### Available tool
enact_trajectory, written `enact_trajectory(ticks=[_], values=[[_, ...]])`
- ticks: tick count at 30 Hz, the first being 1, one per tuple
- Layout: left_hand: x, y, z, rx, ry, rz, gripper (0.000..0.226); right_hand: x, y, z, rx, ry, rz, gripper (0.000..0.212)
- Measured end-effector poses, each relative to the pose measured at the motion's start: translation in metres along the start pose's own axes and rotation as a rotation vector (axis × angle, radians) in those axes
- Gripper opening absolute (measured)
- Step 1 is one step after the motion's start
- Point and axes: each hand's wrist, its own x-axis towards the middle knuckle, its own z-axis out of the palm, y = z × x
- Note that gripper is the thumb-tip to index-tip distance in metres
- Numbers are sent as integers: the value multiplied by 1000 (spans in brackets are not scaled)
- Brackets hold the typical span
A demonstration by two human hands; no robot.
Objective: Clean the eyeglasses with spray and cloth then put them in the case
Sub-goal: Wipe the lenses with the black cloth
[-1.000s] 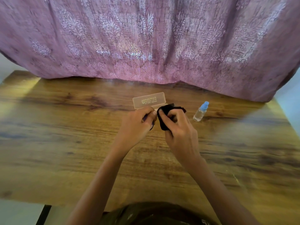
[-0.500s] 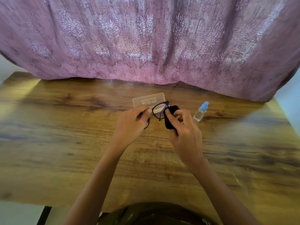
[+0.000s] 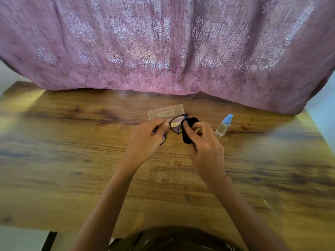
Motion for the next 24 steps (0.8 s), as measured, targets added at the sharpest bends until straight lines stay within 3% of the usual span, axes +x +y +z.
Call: enact_trajectory(ticks=[11,24], values=[[-2,1,3,31,-10,21,30,-3,-24,8,64,-50,-14,37],[-4,5,8,37,18,73,26,7,-5,3,34,37,55,38]])
